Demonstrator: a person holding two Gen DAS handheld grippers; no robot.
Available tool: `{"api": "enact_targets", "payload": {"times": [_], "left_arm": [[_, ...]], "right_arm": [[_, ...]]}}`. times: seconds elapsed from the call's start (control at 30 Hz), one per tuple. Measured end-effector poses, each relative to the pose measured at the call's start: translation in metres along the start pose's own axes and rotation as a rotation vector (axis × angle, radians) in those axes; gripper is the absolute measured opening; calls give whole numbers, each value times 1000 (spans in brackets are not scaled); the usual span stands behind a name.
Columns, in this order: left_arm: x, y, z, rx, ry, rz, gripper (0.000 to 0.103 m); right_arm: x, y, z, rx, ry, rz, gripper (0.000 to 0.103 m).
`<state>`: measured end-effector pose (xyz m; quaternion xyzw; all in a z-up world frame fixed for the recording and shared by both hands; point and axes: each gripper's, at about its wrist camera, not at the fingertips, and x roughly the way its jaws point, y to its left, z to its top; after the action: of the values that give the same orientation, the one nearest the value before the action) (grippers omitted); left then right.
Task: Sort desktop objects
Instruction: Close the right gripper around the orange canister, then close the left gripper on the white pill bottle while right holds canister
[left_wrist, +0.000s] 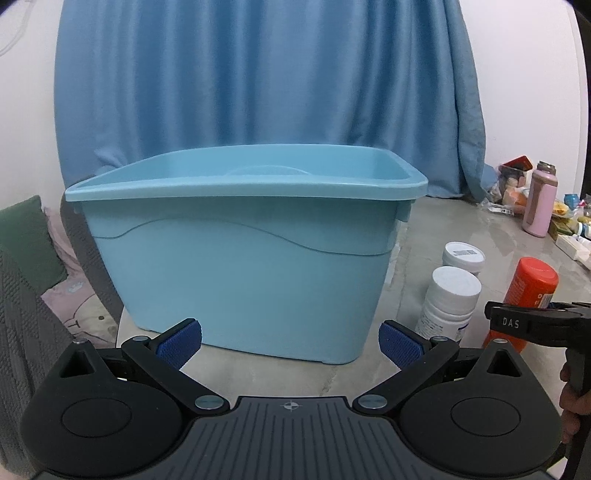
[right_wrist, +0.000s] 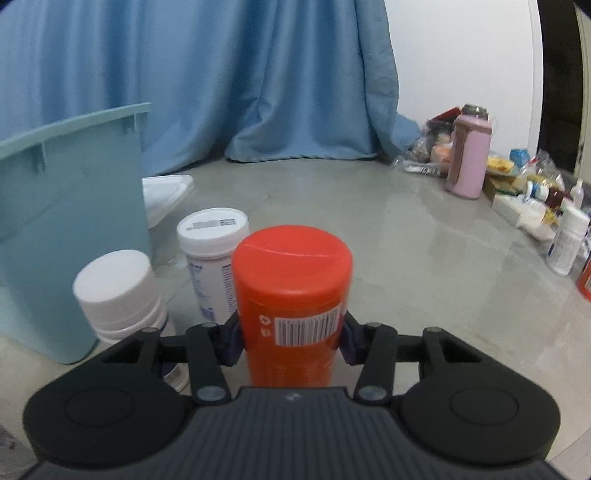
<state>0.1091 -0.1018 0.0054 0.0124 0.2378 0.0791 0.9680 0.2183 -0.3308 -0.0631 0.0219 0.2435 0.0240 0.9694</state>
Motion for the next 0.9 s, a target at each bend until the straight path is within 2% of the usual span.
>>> {"api": "enact_targets", "payload": {"times": [0.23,0.63,0.9], "left_arm": [[-3,-9,-4,33,2,-59,103],[-10,-39,-19,92,-14,-209,103],[-3,-67,-27,137,-22,-276,102]], "right_arm": [[-29,-13,-9,40,-3,-26,50],[-83,-36,-26,57,-21,-110,50],[-100,-53,-32,63,-26,-150,50]]}}
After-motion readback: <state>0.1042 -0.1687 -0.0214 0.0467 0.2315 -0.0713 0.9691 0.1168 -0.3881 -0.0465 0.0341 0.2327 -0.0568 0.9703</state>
